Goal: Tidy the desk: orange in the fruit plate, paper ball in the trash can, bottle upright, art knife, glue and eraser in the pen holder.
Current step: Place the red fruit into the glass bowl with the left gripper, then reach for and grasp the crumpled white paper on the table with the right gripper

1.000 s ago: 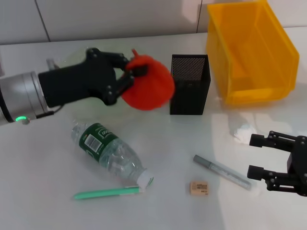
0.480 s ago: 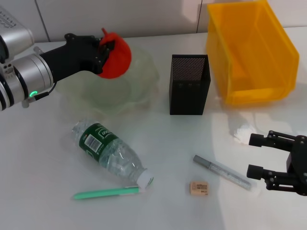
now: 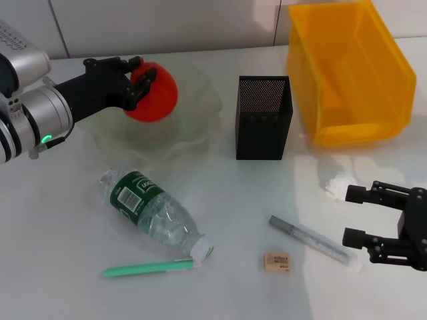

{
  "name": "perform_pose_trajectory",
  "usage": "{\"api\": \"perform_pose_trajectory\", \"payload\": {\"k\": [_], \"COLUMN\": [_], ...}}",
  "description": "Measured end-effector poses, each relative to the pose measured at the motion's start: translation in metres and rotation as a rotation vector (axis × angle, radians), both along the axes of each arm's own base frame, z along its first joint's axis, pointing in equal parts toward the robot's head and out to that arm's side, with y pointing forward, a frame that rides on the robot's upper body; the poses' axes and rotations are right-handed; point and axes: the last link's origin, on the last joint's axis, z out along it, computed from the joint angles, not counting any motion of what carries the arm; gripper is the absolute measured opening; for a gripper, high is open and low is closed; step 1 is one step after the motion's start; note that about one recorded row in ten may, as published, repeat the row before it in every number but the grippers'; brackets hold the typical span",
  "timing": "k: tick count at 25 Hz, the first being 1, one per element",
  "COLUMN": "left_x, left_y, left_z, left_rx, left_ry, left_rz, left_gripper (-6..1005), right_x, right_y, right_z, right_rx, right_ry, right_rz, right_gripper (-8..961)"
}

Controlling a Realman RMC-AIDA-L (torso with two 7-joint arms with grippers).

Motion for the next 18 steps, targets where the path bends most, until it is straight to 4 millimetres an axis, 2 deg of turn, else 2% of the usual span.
{"api": "perform_pose_trajectory", "payload": {"k": [2, 9, 12, 18], "left_x": [-0.001, -0.001, 0.003, -0.001], "left_y": [0.0, -0.005, -0.023, -0.085], "left_z": [0.001, 0.005, 0.012, 0.015], "left_rx": [0.006, -0.005, -0.066, -0.248], "left_ry": [-0.01, -0.041, -0.13, -0.236], "left_rz": [0.005, -0.009, -0.075, -0.244], "left_gripper": [170, 451, 569, 814], "right_x": [-0.001, -0.002, -0.002, -0.019], "right_y": [0.001, 0.005, 0.01, 0.016], "right_z": [0.0, 0.004, 0.016, 0.063], "right_rx": [-0.005, -0.016, -0.034, -0.041], "right_ry": [0.004, 0.009, 0.005, -0.096], "right_rz": [-0.005, -0.027, -0.084, -0.12], "right_gripper": [778, 778, 777, 776]}}
